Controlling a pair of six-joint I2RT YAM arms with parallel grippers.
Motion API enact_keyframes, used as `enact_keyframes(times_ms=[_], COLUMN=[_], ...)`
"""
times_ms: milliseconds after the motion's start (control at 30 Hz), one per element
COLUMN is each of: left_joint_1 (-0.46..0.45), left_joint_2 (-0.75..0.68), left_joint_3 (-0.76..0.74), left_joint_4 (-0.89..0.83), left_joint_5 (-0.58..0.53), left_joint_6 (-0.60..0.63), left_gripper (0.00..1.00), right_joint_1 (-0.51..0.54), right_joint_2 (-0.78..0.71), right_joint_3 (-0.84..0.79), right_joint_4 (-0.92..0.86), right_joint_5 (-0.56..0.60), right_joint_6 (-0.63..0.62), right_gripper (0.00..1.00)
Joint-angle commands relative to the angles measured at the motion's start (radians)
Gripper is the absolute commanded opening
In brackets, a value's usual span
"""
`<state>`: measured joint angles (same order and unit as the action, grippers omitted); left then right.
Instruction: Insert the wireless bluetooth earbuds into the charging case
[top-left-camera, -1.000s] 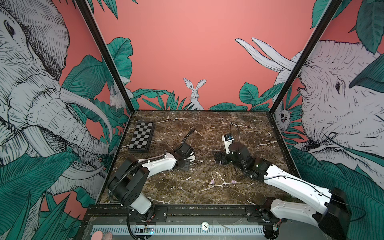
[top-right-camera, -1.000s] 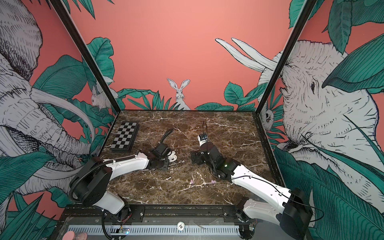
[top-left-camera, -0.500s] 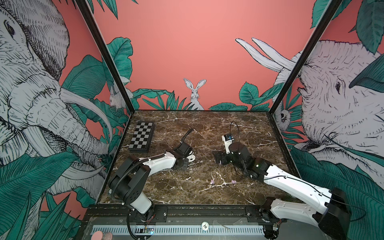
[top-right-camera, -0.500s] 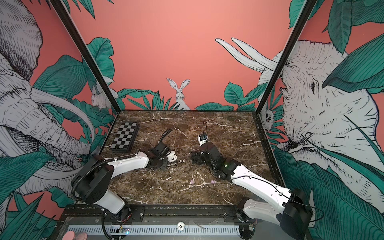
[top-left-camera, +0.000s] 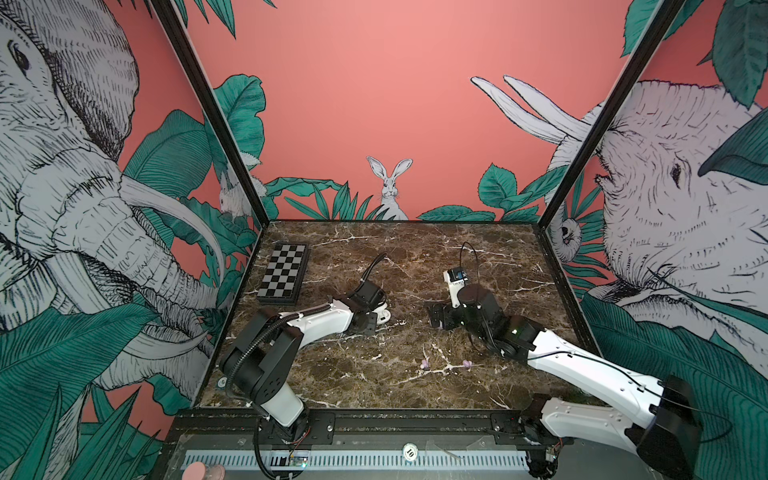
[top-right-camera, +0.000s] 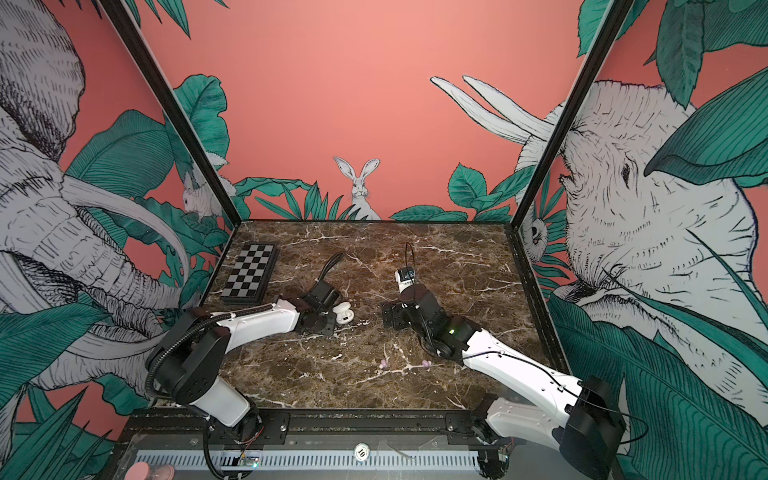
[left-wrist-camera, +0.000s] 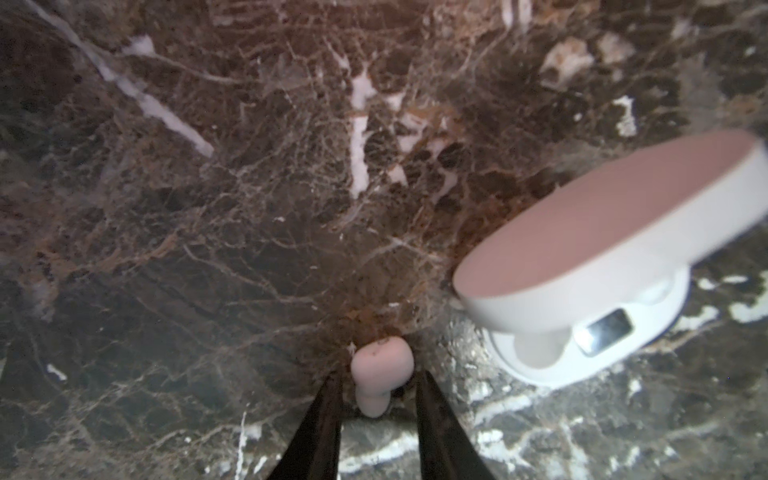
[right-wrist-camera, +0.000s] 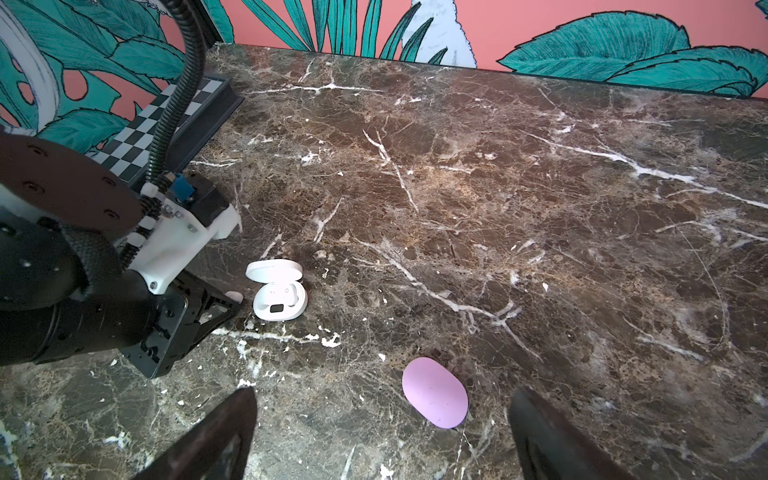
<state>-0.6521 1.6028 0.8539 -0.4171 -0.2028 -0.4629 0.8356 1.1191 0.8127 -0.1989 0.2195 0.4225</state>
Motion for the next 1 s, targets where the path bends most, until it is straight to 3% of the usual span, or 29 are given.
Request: enact_keyframes(times_ms=[0, 433, 967], left_joint_1=[0.008, 0.008, 0.020], left_joint_2=[0.004, -0.017, 0.013], left_joint_3=[0.020, 0.018, 0.018], left_joint_4=[-0.011, 0.019, 0.046], left_joint_5=[-0.005, 0.015, -0.005], left_joint_6=[-0.002, 0.004, 0.008], left_gripper=[0.33, 0.39, 0.32], right_joint_1=[-0.006, -0.006, -0.006], right_joint_2=[-0.001, 0.002, 0.004], right_joint_3=[0.016, 0.021, 0.008], right_joint_4=[0.033, 0.034, 0.048], right_joint_5=[-0.010, -0.025, -0.035], right_joint_6=[-0.004, -0.003, 0.006], right_gripper=[0.94, 0.94, 0.94])
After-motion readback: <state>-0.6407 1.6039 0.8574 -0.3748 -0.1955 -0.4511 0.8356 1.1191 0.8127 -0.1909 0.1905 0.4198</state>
